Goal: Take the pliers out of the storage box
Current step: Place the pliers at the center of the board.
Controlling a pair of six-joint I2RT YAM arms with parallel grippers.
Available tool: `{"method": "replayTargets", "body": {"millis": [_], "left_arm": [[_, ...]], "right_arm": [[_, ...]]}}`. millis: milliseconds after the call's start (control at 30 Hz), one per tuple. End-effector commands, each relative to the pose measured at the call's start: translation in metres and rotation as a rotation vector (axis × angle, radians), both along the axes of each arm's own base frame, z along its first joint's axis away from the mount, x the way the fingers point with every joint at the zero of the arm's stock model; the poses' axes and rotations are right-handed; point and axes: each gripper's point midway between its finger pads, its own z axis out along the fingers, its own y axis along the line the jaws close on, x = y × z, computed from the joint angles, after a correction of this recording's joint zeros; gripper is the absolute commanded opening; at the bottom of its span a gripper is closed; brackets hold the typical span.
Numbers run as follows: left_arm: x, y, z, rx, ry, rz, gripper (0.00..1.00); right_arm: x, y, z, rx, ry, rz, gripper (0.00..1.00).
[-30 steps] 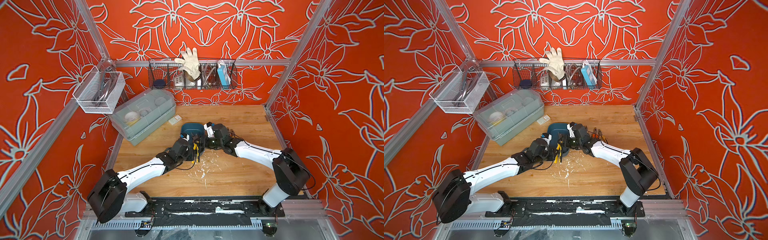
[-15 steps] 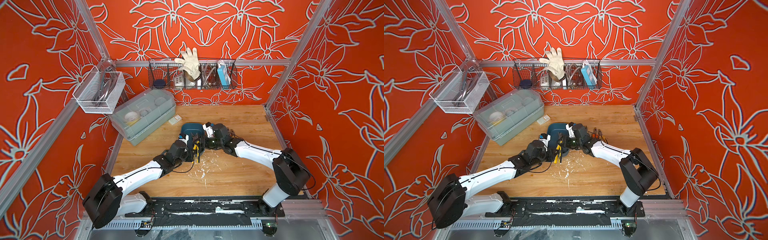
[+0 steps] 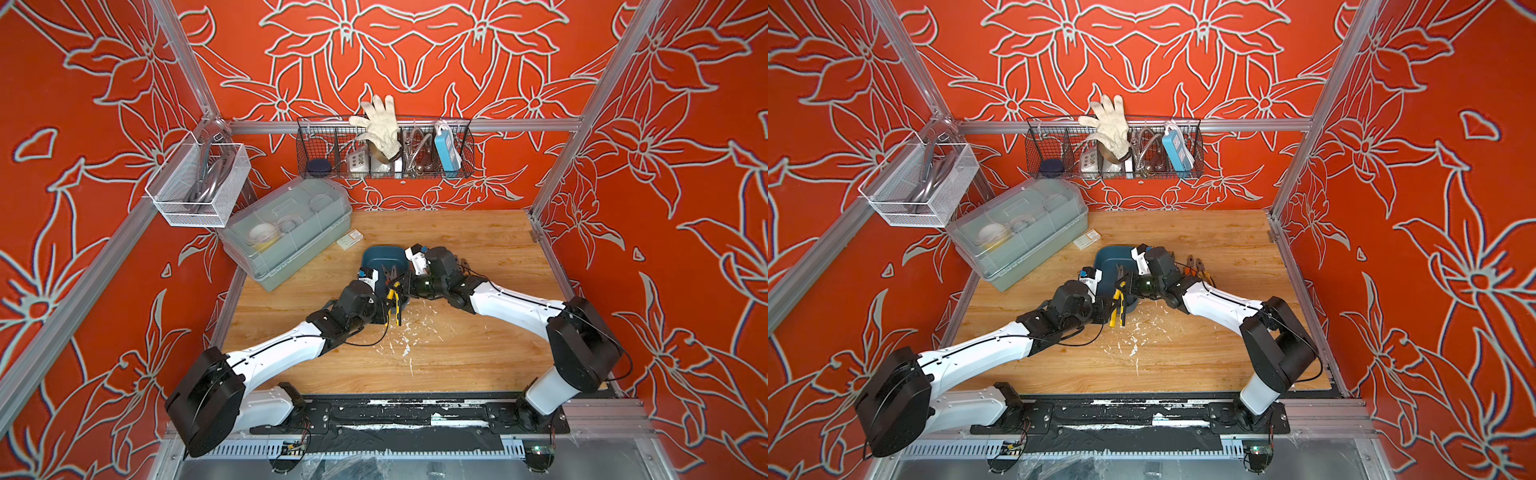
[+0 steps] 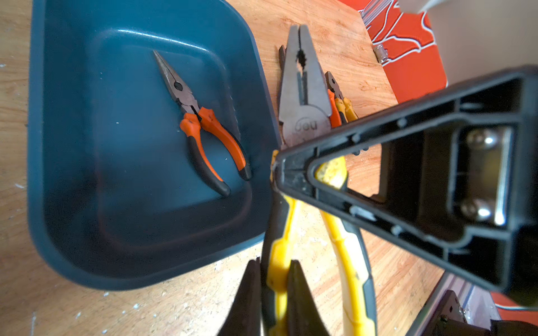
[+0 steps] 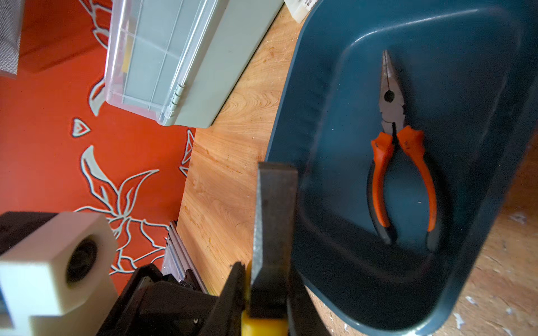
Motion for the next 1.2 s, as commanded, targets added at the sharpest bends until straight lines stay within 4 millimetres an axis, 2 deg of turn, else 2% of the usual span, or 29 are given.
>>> {"method": "replayTargets", "body": {"millis": [0,33,67,133,267,400,500,633,733,833,967,1167], "left_arm": [[0.009,-0.008,0.035,-0.078,-0.098,-0.001,0.47],[0.010,-0.005,0.034,-0.072,-0.099,0.012,0.57],[0.010,-0.003,0.034,-0.068,-0.101,0.023,0.62],[0.010,0.002,0.035,-0.065,-0.108,0.046,0.69],[0.012,0.012,0.036,-0.049,-0.114,0.094,0.69],[0.015,0.019,0.031,-0.023,-0.106,0.139,0.68],[0.016,0.016,0.027,-0.018,-0.091,0.129,0.67],[0.018,0.011,0.021,-0.009,-0.065,0.116,0.67],[0.020,0.007,0.014,0.007,-0.044,0.107,0.66],[0.023,0.003,0.005,0.025,-0.015,0.098,0.65],[0.025,-0.004,-0.005,0.039,0.020,0.076,0.64],[0.028,-0.011,-0.014,0.050,0.054,0.059,0.63]], "right_arm": [[-0.002,-0.001,0.018,0.008,-0.050,0.013,0.00],[-0.002,-0.004,0.019,0.002,-0.058,0.006,0.00],[-0.001,-0.007,0.019,-0.002,-0.064,-0.001,0.00],[-0.001,-0.015,0.024,-0.006,-0.078,-0.009,0.00],[-0.002,-0.043,0.032,-0.033,-0.109,-0.035,0.00],[-0.012,-0.083,0.031,-0.106,-0.144,-0.041,0.00],[-0.022,-0.114,0.019,-0.186,-0.158,-0.049,0.00],[-0.028,-0.147,-0.011,-0.254,-0.120,-0.093,0.00],[-0.030,-0.158,-0.035,-0.290,-0.079,-0.100,0.00],[-0.028,-0.158,-0.053,-0.288,-0.034,-0.103,0.00],[-0.021,-0.147,-0.066,-0.223,0.011,-0.098,0.00],[-0.004,-0.130,-0.072,-0.096,0.065,-0.111,0.00]]}}
